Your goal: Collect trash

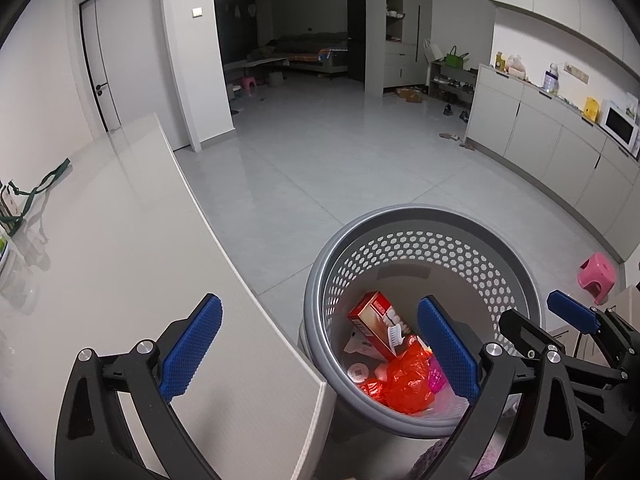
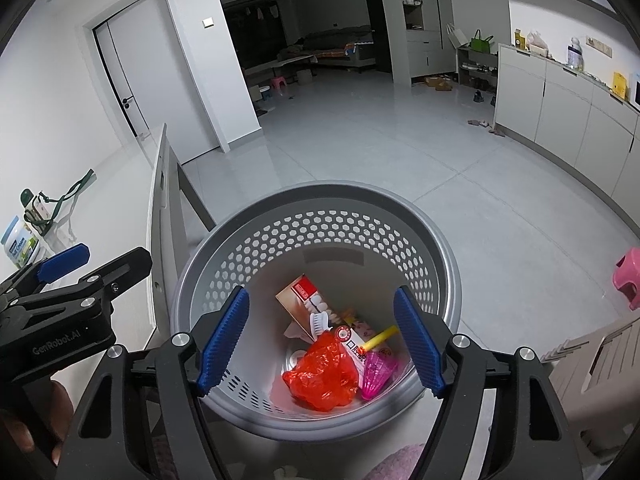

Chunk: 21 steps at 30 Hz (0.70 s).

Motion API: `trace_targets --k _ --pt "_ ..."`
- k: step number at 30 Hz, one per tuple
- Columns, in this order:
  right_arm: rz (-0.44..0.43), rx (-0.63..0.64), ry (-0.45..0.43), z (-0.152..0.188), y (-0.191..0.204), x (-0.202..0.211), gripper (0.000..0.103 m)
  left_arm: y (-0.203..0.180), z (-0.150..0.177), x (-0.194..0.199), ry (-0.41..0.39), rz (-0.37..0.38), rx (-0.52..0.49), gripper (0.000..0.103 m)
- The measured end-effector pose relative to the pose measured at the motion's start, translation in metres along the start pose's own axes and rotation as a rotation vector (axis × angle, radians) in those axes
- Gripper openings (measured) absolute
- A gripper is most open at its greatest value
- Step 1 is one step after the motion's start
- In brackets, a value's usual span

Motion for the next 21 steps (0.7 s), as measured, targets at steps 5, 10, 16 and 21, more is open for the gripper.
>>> trace_targets --k 5,10,16,21 --pt "-0.006 -0.001 -0.002 0.0004 0.0013 0.0004 0.072 0.0001 0.0007 0.0011 0.003 0.006 -0.004 0.096" --pt "-0.007 0.005 -0.004 -0.0002 0.0021 0.002 0.072 -0.0001 0.0012 0.002 0.002 0.002 -0.002 0.096" --pt "-0.006 0.005 -0.004 -0.0002 0.0016 0.0018 0.072 -0.0006 0.0017 0.0025 0.006 0.001 0.001 0.096" --pt "-0.006 0.006 -0.005 -0.0004 0.0017 0.0018 0.072 -0.0001 0.001 0.0016 0.005 0.002 0.0 0.096"
Point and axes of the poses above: each gripper's, at about its wrist camera, not at the fingertips, and x roughly against the way its jaws point, y to its left, z to its underside, the point moved 3 cm from there along -x, roughly the way its jaws point, and after that the axes turned 10 degrees about x, right-handed, at the moved point
